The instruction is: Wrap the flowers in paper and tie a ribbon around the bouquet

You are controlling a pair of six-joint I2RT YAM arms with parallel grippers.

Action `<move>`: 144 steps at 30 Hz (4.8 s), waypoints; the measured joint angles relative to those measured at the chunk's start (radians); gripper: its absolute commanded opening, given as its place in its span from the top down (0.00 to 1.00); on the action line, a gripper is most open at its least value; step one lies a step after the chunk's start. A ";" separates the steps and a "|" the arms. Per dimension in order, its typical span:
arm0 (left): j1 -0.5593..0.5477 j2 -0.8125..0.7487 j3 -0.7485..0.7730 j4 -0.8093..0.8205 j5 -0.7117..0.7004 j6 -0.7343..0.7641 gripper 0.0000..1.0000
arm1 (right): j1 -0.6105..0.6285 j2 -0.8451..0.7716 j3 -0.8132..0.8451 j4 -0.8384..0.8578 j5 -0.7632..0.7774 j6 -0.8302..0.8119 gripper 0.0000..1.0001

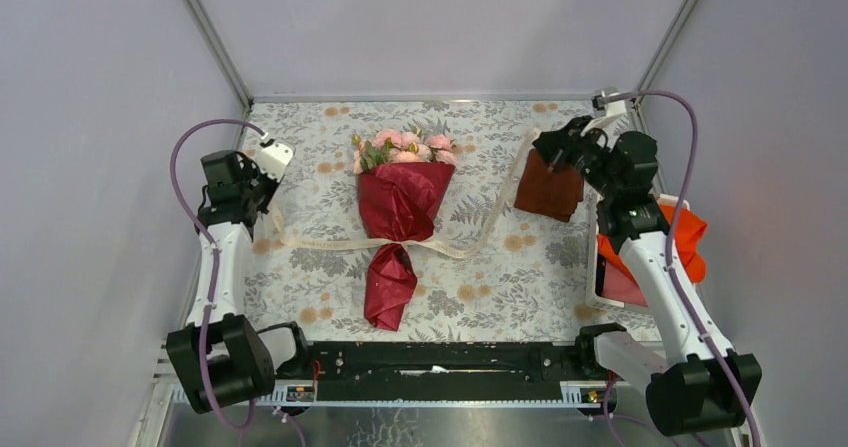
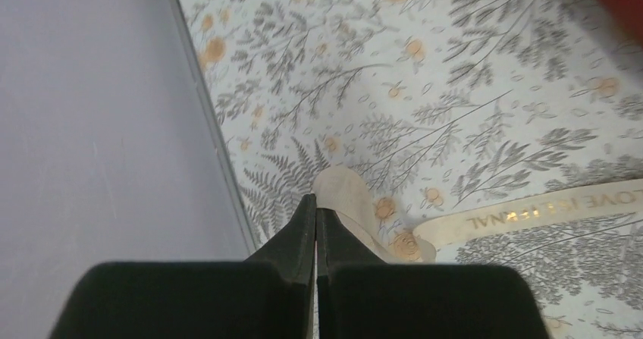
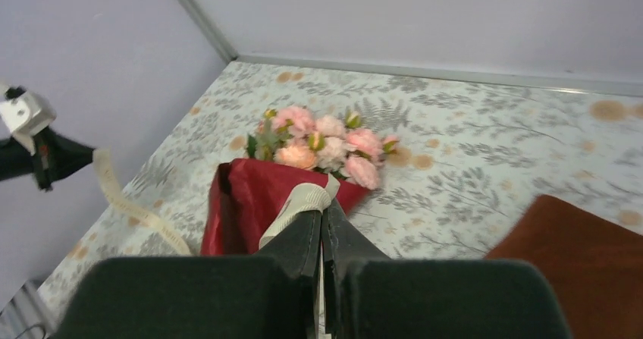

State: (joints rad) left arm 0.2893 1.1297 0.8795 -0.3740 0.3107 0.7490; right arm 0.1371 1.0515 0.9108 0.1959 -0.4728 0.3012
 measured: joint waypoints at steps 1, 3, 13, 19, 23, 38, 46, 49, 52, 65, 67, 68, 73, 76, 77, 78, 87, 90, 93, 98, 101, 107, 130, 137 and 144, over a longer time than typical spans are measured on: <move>0.006 0.005 -0.004 0.006 -0.023 -0.003 1.00 | -0.014 -0.012 0.011 -0.021 0.020 -0.006 1.00; 0.043 0.021 -0.025 0.031 -0.050 0.001 1.00 | -0.084 -0.046 0.004 -0.056 0.034 0.001 1.00; 0.513 0.284 -0.057 0.187 -0.113 0.104 1.00 | -0.649 -0.187 -0.169 -0.139 0.146 0.173 1.00; 0.604 0.291 -0.058 0.141 -0.024 0.183 1.00 | -0.745 -0.200 -0.234 -0.067 0.089 0.296 1.00; 0.506 0.190 -0.037 -0.054 0.092 0.196 1.00 | -0.534 -0.177 -0.212 -0.086 0.082 0.244 1.00; -0.273 -0.080 0.698 -0.484 0.509 -0.319 1.00 | 0.561 0.180 -0.127 -0.542 0.233 0.005 0.02; -0.282 -0.113 0.832 -0.599 0.617 -0.450 1.00 | 0.765 0.084 -0.017 -0.626 0.454 -0.252 0.00; -0.282 -0.116 0.846 -0.634 0.635 -0.472 1.00 | 0.861 0.080 -0.049 -0.319 0.388 -0.379 0.00; -0.282 -0.121 0.848 -0.657 0.638 -0.490 1.00 | 0.879 0.232 -0.036 0.007 0.322 -0.450 0.01; -0.282 -0.137 0.983 -0.760 0.639 -0.508 1.00 | 0.874 0.689 0.055 0.413 0.281 -0.502 0.15; -0.282 -0.137 0.993 -0.773 0.639 -0.507 1.00 | 0.869 0.695 0.066 0.448 0.283 -0.488 0.28; -0.282 -0.137 0.995 -0.777 0.638 -0.507 1.00 | 0.866 0.696 0.069 0.460 0.286 -0.481 0.37; -0.282 -0.137 1.000 -0.806 0.620 -0.501 1.00 | 0.846 0.695 0.060 0.517 0.299 -0.433 0.75; -0.282 -0.138 0.996 -0.809 0.593 -0.488 1.00 | 0.837 0.694 0.041 0.530 0.307 -0.407 1.00; -0.282 -0.145 0.984 -0.808 0.574 -0.481 1.00 | 0.836 0.693 0.035 0.530 0.311 -0.396 1.00; -0.282 -0.155 0.960 -0.806 0.551 -0.472 1.00 | 0.835 0.691 0.030 0.530 0.315 -0.386 1.00; -0.282 -0.368 0.006 -0.700 0.105 -0.113 0.12 | 0.822 0.586 -0.020 0.487 0.349 -0.230 1.00; -0.282 -0.399 -0.133 -0.749 0.043 0.024 0.13 | 0.822 0.574 -0.021 0.474 0.350 -0.171 1.00; -0.282 -0.471 -0.096 -0.754 0.058 0.147 0.13 | 0.822 0.574 -0.027 0.466 0.350 -0.105 1.00; -0.282 -0.507 -0.005 -0.702 0.225 0.247 0.16 | 0.822 0.575 -0.028 0.457 0.350 -0.006 1.00; -0.282 -0.489 -0.036 -0.600 0.364 0.172 0.16 | 0.822 0.575 -0.027 0.441 0.361 0.039 1.00; -0.348 -0.388 -0.291 -0.131 0.431 -0.172 0.10 | 0.822 0.575 -0.020 0.399 0.408 0.135 1.00; -0.671 -0.003 -0.542 0.831 0.257 -0.770 0.55 | 0.822 0.623 0.024 0.354 0.491 0.202 1.00; -0.700 0.006 -0.622 0.942 0.196 -0.884 0.67 | 0.822 0.623 0.024 0.354 0.491 0.206 1.00; -0.726 0.024 -0.637 1.056 0.158 -0.927 0.96 | 0.822 0.623 0.023 0.354 0.488 0.216 1.00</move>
State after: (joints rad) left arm -0.4362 1.1538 0.2428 0.6819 0.4683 -0.1780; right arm 0.9588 1.6745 0.9340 0.5503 0.0147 0.5167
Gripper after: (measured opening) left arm 0.227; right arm 0.011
